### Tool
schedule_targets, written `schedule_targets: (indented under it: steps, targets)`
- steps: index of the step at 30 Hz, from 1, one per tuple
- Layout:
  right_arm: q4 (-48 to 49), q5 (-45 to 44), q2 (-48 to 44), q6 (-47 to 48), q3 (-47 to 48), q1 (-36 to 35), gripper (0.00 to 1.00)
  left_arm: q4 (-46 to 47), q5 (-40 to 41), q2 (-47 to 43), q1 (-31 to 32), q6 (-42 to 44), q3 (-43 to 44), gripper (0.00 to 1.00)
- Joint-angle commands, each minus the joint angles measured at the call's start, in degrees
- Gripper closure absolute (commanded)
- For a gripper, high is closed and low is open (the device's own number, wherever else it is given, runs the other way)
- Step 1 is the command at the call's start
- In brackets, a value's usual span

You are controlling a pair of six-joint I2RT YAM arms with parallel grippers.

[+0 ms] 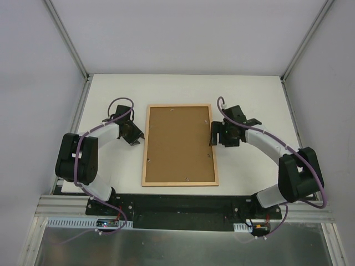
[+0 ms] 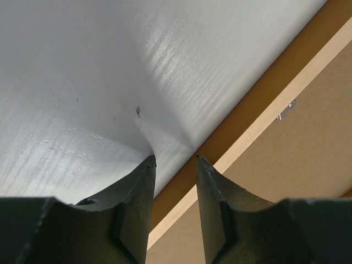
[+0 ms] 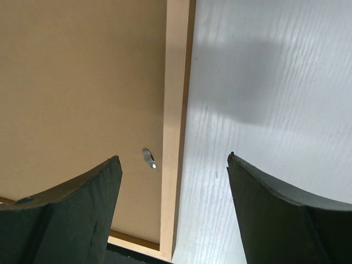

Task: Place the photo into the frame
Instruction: Place the backboard on the frame body, then press the fastener onto the backboard.

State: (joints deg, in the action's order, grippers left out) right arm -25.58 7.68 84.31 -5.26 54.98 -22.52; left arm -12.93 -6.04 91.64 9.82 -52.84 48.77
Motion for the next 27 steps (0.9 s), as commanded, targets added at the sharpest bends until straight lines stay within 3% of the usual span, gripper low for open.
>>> schedule_targets:
  steps: [1, 12, 27]
  targets:
    - [2.1, -5.1, 0.0, 1.3, -2.9, -3.2, 0.20, -1.7, -1.0, -2.5, 0.9, 1.8, -1.0, 0.65]
    - [4.1, -10.2, 3.0, 0.8, -5.0, -9.9, 0.29, -1.7, -1.0, -2.6, 0.9, 2.3, -1.4, 0.66]
    - [4.0, -12.0, 4.9, 0.9, -5.8, -12.0, 0.37, -1.6, -0.7, -1.9, 0.9, 2.4, -1.2, 0.65]
